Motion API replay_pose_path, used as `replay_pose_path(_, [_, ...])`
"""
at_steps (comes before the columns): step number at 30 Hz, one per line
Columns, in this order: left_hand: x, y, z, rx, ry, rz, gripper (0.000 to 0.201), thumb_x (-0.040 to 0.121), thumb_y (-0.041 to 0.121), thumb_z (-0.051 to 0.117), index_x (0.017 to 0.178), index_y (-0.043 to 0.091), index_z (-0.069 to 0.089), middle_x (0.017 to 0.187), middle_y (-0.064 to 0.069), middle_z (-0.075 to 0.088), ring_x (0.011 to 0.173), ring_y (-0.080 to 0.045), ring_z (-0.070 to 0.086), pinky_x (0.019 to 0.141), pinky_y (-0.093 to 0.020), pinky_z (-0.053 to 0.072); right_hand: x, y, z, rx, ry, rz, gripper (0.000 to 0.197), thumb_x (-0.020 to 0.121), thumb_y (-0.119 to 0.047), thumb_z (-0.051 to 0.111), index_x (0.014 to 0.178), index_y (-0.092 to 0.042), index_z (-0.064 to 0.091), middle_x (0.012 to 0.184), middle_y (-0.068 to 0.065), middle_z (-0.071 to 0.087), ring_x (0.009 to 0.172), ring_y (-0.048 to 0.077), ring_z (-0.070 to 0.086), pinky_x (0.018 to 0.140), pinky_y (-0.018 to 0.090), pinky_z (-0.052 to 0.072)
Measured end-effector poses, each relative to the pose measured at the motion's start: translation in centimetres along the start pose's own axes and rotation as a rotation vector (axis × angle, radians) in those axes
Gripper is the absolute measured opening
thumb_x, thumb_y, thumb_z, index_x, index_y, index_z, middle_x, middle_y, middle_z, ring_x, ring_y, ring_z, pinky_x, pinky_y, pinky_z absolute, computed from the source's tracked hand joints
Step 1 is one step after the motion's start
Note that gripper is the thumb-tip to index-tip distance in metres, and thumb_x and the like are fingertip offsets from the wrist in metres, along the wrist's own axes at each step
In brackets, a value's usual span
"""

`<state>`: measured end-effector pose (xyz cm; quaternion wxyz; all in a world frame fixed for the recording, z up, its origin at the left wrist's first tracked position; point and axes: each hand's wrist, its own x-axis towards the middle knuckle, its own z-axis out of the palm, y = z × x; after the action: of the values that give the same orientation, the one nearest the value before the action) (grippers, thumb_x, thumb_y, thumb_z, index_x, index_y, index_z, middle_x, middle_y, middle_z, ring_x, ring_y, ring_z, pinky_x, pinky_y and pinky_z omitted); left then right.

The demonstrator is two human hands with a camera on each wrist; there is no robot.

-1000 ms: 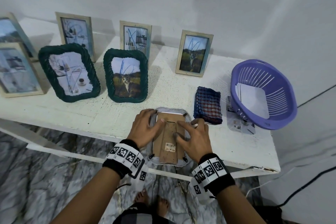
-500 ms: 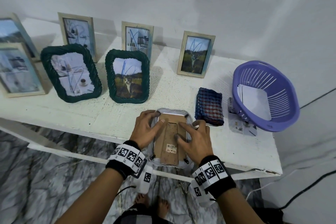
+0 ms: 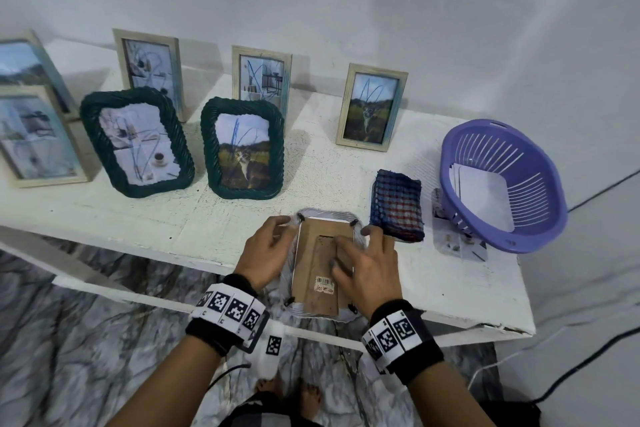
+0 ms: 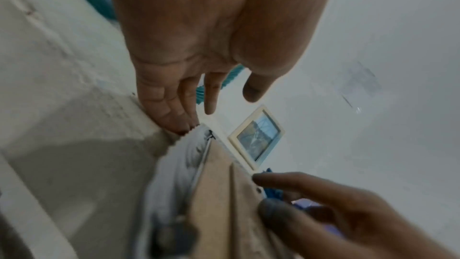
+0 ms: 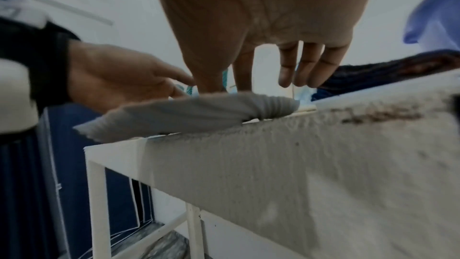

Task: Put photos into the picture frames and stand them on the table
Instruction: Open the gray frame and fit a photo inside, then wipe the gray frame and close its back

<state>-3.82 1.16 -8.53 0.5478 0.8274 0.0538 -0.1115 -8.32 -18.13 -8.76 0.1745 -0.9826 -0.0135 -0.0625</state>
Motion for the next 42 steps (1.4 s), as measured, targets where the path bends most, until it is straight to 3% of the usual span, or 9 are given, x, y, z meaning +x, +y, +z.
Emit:
replay_pose_path(5, [-0.8, 3.1, -0.1, -0.528, 0.041, -0.166, 0.034, 0.102, 0.046, 0.039, 0.118, 0.023, 0.059, 0.103, 0.0, 0.069, 0.094, -0.01, 0.065, 0.076, -0.028, 0.05, 0.0, -1.7, -1.0, 0.18, -0.163, -0.054, 0.053, 0.085, -0.053, 0.038, 0.123, -0.024, 0.061, 0.112, 0.008, 0.055, 0.101, 0.029, 0.051, 0.086, 0.043, 0.049])
replay_pose_path(10, [-1.9, 6.3, -0.2, -0.603, 0.025, -0.048, 0.05, 0.1, 0.056, 0.027, 0.121, 0.026, 0.061, 0.108, 0.001, 0.073, 0.103, -0.018, 0.065, 0.089, -0.034, 0.05, 0.3, -3.2, -5.4, 0.54, -0.243, 0.203, 0.077, 0.074, -0.085, 0.038, 0.129, -0.034, 0.054, 0.118, -0.006, 0.063, 0.106, 0.013, 0.059, 0.092, 0.037, 0.05])
replay_pose_path(15, [-3.0, 7.4, 0.9, -0.492, -0.212, 0.134, 0.056, 0.098, 0.055, 0.022, 0.137, 0.026, 0.05, 0.124, 0.01, 0.067, 0.116, -0.009, 0.06, 0.099, -0.033, 0.045, 0.9, -2.3, -6.9, 0.816, -0.201, 0.286, 0.035, 0.087, -0.052, 0.061, 0.114, -0.03, 0.058, 0.098, -0.013, 0.062, 0.094, 0.004, 0.062, 0.079, 0.029, 0.053])
replay_pose_path(18, [-2.6, 5.9, 1.2, -0.268, -0.17, 0.209, 0.044, 0.098, 0.047, 0.034, 0.13, 0.027, 0.056, 0.127, 0.013, 0.062, 0.117, 0.002, 0.055, 0.099, -0.023, 0.043, 1.1, -0.5, -6.1, 0.979, -0.054, 0.303, 0.027, 0.091, -0.025, 0.059, 0.08, 0.0, 0.055, 0.069, 0.01, 0.052, 0.065, 0.015, 0.047, 0.061, 0.03, 0.038])
replay_pose_path(25, [-0.6, 0.0, 0.6, 0.029, -0.087, 0.127, 0.036, 0.102, 0.034, 0.046, 0.134, 0.019, 0.054, 0.129, 0.0, 0.061, 0.117, -0.016, 0.057, 0.103, -0.037, 0.044, 0.3, 0.8, -3.5, 1.559, -0.043, 0.576, 0.022, 0.096, -0.003, 0.051, 0.116, 0.004, 0.057, 0.108, 0.021, 0.069, 0.095, 0.032, 0.067, 0.079, 0.04, 0.056])
replay_pose_path(31, [-0.1, -2.2, 0.3, 0.547, 0.005, 0.201, 0.077, 0.082, 0.063, 0.021, 0.131, 0.016, 0.056, 0.138, -0.006, 0.047, 0.121, -0.032, 0.041, 0.1, -0.042, 0.036, 0.8, 1.1, 0.1, 1.13, -0.046, 0.584, 0.034, 0.096, -0.009, 0.056, 0.13, -0.006, 0.054, 0.106, 0.016, 0.07, 0.099, 0.028, 0.067, 0.092, 0.044, 0.053])
replay_pose_path(34, [-0.2, -2.7, 0.2, 0.631, 0.051, 0.269, 0.071, 0.086, 0.059, 0.024, 0.128, 0.014, 0.058, 0.137, -0.01, 0.046, 0.117, -0.034, 0.042, 0.095, -0.044, 0.039, 1.0, 1.2, 0.1, 0.733, -0.077, 0.432, 0.033, 0.096, -0.018, 0.056, 0.128, -0.009, 0.059, 0.09, 0.009, 0.069, 0.089, 0.024, 0.064, 0.073, 0.023, 0.045])
replay_pose_path(36, [-0.2, -2.9, 0.1, 0.656, 0.055, 0.297, 0.067, 0.09, 0.056, 0.026, 0.131, 0.013, 0.056, 0.136, -0.012, 0.048, 0.115, -0.035, 0.044, 0.093, -0.045, 0.041, 0.8, 1.1, 0.1, 0.452, -0.067, 0.333, 0.027, 0.095, -0.023, 0.056, 0.115, -0.006, 0.064, 0.087, 0.01, 0.063, 0.088, 0.027, 0.059, 0.067, 0.024, 0.031])
replay_pose_path(42, [-0.1, -3.0, -0.1, 0.702, 0.022, 0.344, 0.063, 0.094, 0.056, 0.026, 0.137, 0.017, 0.051, 0.14, -0.01, 0.048, 0.12, -0.032, 0.045, 0.093, -0.047, 0.041, 0.6, 0.8, 0.4, 0.153, -0.007, 0.211, 0.027, 0.091, -0.025, 0.062, 0.101, -0.001, 0.068, 0.101, 0.02, 0.056, 0.086, 0.037, 0.058, 0.074, 0.038, 0.048])
